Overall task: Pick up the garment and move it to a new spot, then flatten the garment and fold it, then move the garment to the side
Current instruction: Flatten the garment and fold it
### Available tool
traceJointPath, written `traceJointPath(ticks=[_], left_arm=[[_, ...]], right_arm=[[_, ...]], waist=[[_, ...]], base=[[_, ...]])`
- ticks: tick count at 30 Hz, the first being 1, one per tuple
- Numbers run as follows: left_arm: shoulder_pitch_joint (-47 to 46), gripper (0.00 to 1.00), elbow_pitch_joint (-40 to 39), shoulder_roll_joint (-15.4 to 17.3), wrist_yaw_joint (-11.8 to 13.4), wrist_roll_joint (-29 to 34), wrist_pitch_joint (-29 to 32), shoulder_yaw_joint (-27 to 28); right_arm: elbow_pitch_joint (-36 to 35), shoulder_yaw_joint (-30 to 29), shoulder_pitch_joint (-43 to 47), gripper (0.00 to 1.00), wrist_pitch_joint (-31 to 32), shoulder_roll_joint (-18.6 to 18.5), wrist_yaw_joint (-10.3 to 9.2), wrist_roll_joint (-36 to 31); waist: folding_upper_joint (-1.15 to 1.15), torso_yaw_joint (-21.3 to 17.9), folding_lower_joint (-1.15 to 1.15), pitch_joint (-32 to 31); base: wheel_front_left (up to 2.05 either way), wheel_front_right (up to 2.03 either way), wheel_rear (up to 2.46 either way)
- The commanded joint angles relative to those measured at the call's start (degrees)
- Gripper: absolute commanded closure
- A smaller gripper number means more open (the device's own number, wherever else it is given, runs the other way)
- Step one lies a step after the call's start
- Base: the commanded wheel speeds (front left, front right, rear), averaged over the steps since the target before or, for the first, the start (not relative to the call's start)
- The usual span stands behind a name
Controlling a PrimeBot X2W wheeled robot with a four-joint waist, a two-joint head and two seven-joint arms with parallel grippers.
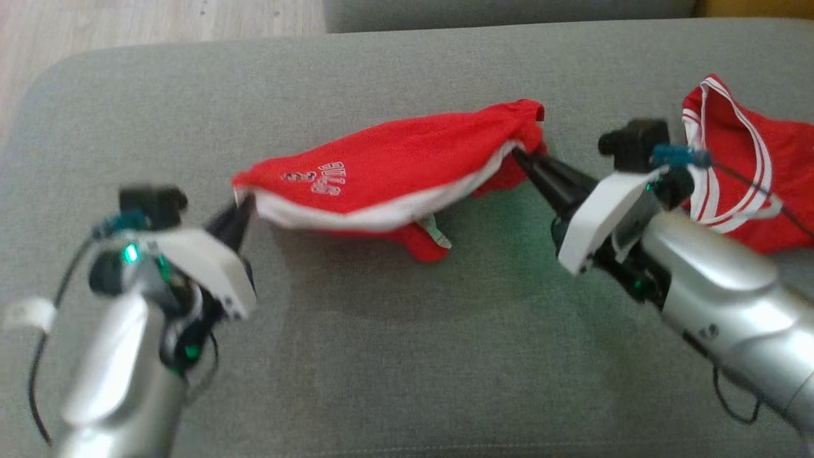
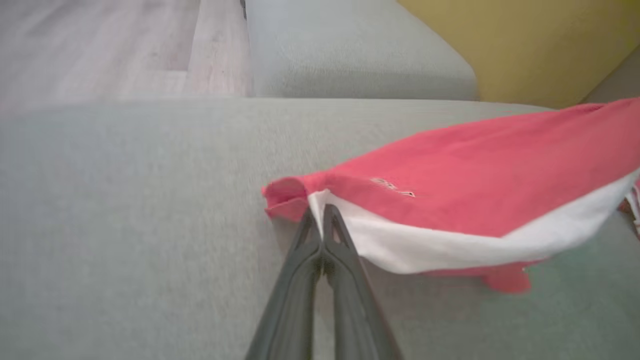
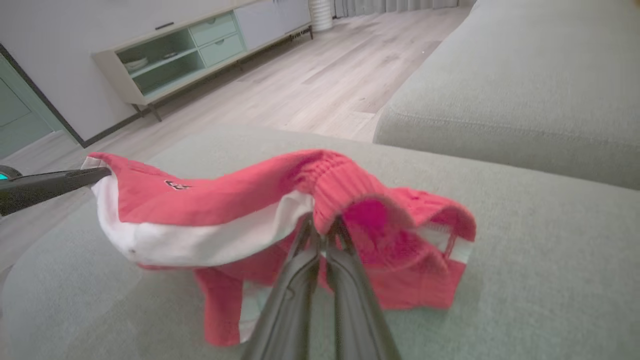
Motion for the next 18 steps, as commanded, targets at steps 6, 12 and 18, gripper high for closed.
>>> traceJointPath(ticks=[6, 12, 18], left_arm=[[-16.8, 1.0, 0.39, 5.11, -0.35, 2.53, 2.82, 0.41], [-33.07, 1.0, 9.82, 4.74, -0.56, 1.08, 2.74, -2.19], [-50.45, 1.0, 18.7, 4.11, -0.59, -1.57, -0.91, -3.71]], right_arm=[[-3.58, -0.76, -8.76, 1.0, 0.58, -2.55, 0.39, 3.6], [-3.09, -0.89, -20.11, 1.0, 3.01, -3.27, 0.39, 7.05], [1.11, -0.42, -33.78, 1.0, 3.64, -3.22, 0.39, 6.67]], waist=[[0.0, -0.54, 0.0, 3.39], [0.0, -0.48, 0.0, 8.3], [0.0, 0.16, 0.0, 13.13]], base=[[0.0, 0.0, 0.0], [0.0, 0.0, 0.0], [0.0, 0.0, 0.0]])
